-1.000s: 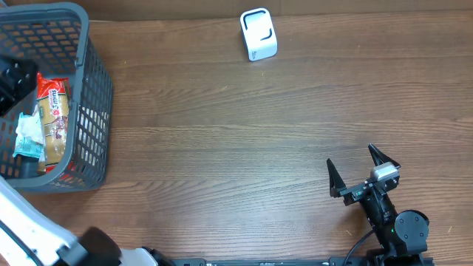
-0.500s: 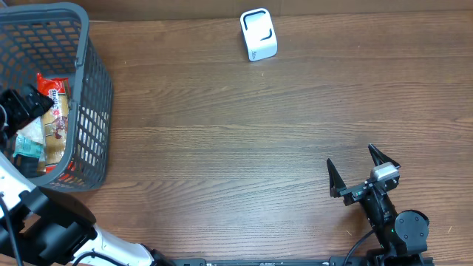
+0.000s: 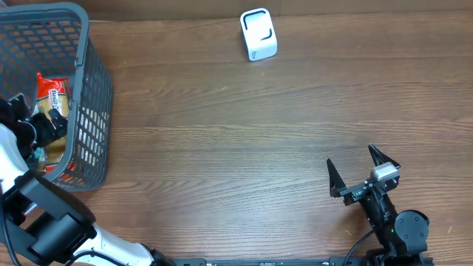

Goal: Scan the item barcode
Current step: 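Reach the left gripper into the grey basket and grasp the spaghetti pack, then lift the spaghetti pack out with the left gripper and place it mid-table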

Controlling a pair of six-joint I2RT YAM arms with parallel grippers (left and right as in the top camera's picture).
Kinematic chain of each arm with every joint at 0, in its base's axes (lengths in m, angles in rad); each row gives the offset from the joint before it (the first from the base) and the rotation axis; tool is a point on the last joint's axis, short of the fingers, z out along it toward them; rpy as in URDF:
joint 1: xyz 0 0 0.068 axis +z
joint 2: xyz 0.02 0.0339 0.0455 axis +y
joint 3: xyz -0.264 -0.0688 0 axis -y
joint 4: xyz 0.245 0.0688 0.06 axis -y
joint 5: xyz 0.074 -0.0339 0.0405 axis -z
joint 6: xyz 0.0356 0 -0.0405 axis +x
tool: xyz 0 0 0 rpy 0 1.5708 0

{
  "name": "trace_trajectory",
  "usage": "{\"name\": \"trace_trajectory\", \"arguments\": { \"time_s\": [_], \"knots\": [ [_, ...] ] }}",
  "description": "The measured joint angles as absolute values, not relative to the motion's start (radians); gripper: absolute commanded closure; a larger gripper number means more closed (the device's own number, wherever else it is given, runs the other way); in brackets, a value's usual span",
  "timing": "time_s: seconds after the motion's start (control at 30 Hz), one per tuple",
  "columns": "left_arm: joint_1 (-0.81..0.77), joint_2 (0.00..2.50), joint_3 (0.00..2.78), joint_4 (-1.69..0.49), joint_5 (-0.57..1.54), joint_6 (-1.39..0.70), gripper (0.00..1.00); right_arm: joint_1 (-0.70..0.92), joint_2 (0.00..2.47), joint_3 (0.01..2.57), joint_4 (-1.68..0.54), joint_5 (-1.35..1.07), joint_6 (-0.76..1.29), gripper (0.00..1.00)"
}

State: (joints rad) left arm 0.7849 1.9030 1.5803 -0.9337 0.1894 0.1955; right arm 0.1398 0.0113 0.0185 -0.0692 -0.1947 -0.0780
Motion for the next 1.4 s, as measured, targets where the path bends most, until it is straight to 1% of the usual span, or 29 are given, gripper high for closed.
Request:
{"name": "trace_trajectory", "arguments": {
  "time_s": [0.13,0.17,0.23,0.27,0.3,0.4,0.63,0.83,1.0,1.07,1.23,1.4],
  "knots": [
    [0.784,1.903,1.467,-0.81,0.21,0.204,0.0,0.14,0.011,0.019,-0.069,-0.195,-0.078,0.0],
    [0.783,1.903,1.451,-0.793,0.214,0.206,0.03,0.14,0.011,0.019,-0.07,-0.195,-0.078,0.0],
    [0.78,1.903,1.424,-0.754,0.223,0.213,0.25,0.14,0.011,0.019,-0.07,-0.195,-0.078,0.0],
    [0.778,1.903,1.417,-0.738,0.228,0.213,0.47,0.14,0.011,0.019,-0.07,-0.195,-0.078,0.0],
    [0.778,1.903,1.412,-0.731,0.229,0.213,0.64,0.14,0.011,0.019,-0.069,-0.195,-0.078,0.0],
    [0.78,1.902,1.4,-0.728,0.239,0.218,0.96,0.14,0.011,0.019,-0.069,-0.195,-0.078,0.0],
    [0.778,1.892,1.401,-0.733,0.267,0.22,0.96,0.14,0.011,0.019,-0.07,-0.195,-0.078,0.0],
    [0.778,1.898,1.467,-0.866,0.261,0.215,0.96,0.14,0.011,0.019,-0.069,-0.195,-0.078,0.0],
    [0.778,1.925,1.655,-1.033,0.244,0.162,0.96,0.14,0.011,0.019,-0.07,-0.195,-0.078,0.0],
    [0.778,1.929,1.793,-1.1,0.24,0.13,0.96,0.14,0.011,0.019,-0.07,-0.195,-0.078,0.0],
    [0.778,1.925,1.997,-1.155,0.25,0.083,0.96,0.14,0.011,0.019,-0.07,-0.195,-0.078,0.0],
    [0.762,1.867,2.129,-1.168,0.328,0.045,0.96,0.14,0.011,0.019,-0.07,-0.195,-0.078,0.0]
  ]
}}
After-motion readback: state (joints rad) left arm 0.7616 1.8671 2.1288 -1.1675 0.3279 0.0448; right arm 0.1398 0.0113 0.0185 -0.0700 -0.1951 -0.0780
